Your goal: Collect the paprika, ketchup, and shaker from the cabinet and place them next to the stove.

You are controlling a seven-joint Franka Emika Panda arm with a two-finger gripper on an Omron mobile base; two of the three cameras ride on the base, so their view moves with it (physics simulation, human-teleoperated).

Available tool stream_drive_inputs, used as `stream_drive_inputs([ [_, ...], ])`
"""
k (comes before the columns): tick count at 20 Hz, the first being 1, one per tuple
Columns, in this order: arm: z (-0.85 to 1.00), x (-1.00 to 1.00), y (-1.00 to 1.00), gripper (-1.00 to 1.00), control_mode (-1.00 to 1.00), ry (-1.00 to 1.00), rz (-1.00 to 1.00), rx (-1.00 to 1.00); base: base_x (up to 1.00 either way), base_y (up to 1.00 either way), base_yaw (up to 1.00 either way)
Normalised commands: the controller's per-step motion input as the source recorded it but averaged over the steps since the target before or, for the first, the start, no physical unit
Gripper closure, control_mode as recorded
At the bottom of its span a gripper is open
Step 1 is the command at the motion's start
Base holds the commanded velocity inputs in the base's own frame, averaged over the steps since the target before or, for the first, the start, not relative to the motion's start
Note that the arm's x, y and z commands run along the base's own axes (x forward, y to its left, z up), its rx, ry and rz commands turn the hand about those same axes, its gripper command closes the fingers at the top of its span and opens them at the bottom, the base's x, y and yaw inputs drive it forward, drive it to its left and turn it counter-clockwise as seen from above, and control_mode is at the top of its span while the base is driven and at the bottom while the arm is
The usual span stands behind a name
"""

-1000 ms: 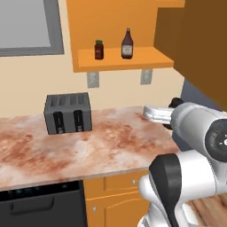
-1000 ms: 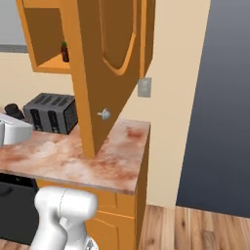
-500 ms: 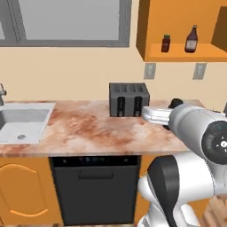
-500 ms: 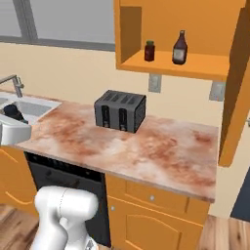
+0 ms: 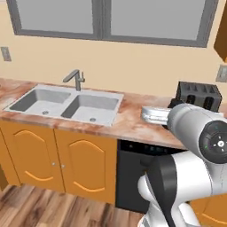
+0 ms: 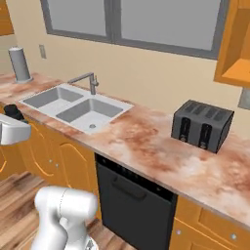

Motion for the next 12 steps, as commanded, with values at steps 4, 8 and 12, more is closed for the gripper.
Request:
stream_drive_inputs([
  [4,0.00,0.00,0.00,1.00,1.00,0.00,0.00,0.00,0.00,0.85,0.47],
  [8,0.00,0.00,0.00,1.00,1.00,0.00,0.00,0.00,0.10,0.65,0.48],
  [12,0.00,0.00,0.00,1.00,1.00,0.00,0.00,0.00,0.23,0.51,0.48],
])
